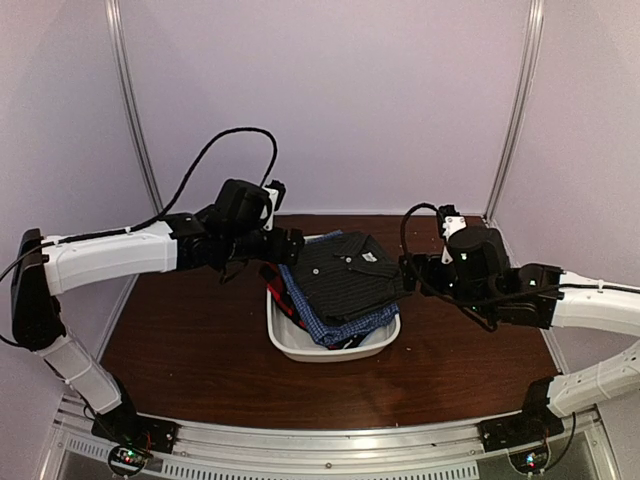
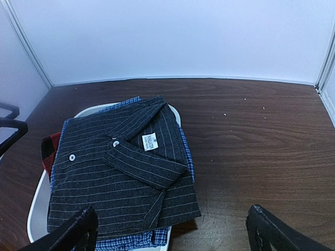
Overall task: Fold and stack the long sleeve shirts
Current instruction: Pick up the square-folded shirt from the bin, then move the bin to the corner of the board, then place the square-folded shirt at the center of the board.
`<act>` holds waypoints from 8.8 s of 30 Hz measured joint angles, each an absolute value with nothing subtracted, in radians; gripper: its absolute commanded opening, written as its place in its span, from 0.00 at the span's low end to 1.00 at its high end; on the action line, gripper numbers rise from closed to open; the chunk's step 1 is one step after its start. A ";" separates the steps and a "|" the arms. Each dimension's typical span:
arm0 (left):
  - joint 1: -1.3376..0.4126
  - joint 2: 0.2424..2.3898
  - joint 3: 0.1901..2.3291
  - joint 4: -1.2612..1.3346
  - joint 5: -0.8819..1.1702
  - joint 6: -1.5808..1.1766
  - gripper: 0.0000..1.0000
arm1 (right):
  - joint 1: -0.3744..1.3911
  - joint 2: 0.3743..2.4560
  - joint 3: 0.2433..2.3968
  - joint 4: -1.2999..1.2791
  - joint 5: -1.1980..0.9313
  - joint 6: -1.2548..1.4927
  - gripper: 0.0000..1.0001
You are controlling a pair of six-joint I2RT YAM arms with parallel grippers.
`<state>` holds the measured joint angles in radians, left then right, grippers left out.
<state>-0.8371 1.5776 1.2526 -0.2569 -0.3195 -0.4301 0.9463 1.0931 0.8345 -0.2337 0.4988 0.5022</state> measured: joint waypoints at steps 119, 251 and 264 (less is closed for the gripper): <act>-0.777 1.285 1.369 -0.609 -0.659 -0.624 0.00 | 0.780 1.813 1.251 -0.078 0.025 0.498 0.47; -0.717 1.523 1.240 -0.442 -0.226 -0.628 0.00 | 0.751 1.185 0.669 -0.372 0.136 0.653 0.87; -0.775 1.702 1.407 -0.392 -0.191 -0.594 0.98 | 0.750 1.264 0.858 -0.338 0.119 0.598 0.88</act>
